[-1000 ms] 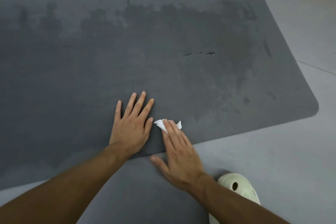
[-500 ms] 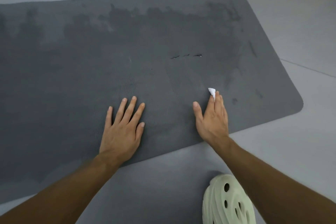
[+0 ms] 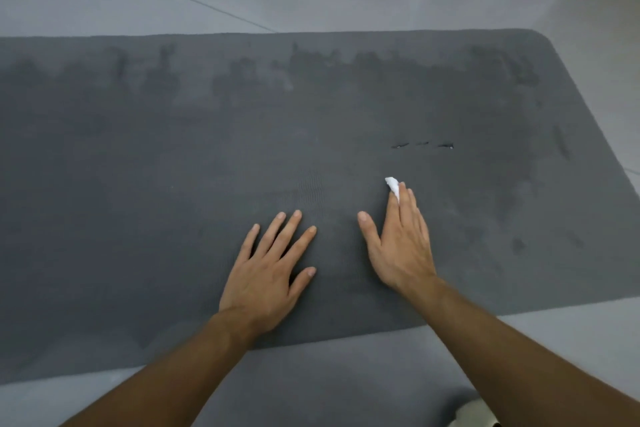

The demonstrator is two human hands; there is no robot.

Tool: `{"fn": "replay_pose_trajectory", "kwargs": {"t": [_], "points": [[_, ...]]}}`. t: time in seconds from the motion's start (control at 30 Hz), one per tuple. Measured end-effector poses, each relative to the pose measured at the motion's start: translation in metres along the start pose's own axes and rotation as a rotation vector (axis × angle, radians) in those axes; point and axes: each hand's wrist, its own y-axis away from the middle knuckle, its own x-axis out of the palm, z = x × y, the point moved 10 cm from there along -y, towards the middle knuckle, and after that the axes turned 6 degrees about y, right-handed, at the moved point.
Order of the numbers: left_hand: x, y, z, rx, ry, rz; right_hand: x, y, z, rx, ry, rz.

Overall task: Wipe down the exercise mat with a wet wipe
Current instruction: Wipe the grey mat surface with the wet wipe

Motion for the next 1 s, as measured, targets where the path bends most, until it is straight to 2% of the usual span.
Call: {"fn": "replay_pose_trajectory", "kwargs": {"t": [0.2, 0.37, 0.63, 0.7, 0.87, 1.0], "points": [[-0.021, 0.016, 0.079, -0.152, 0.000, -0.030, 0.009, -0.034, 0.038, 0.003, -0.059, 0.041], [-0.038, 0.054, 0.149, -0.364, 0.018, -0.089, 0.031, -0.019, 0.111, -0.284, 0.062, 0.057], [-0.051, 0.100, 0.221, -0.694, 0.101, -0.211, 0.083, 0.055, 0.250, -0.760, 0.096, 0.236], [-0.051, 0.105, 0.228, -0.729, 0.094, -0.224, 0.092, 0.059, 0.271, -0.785, 0.111, 0.222], [-0.048, 0.107, 0.229, -0.718, 0.061, -0.255, 0.090, -0.002, 0.300, -0.673, 0.123, 0.163], [-0.047, 0.106, 0.231, -0.714, 0.058, -0.257, 0.095, -0.032, 0.331, -0.660, 0.124, 0.188]]}}
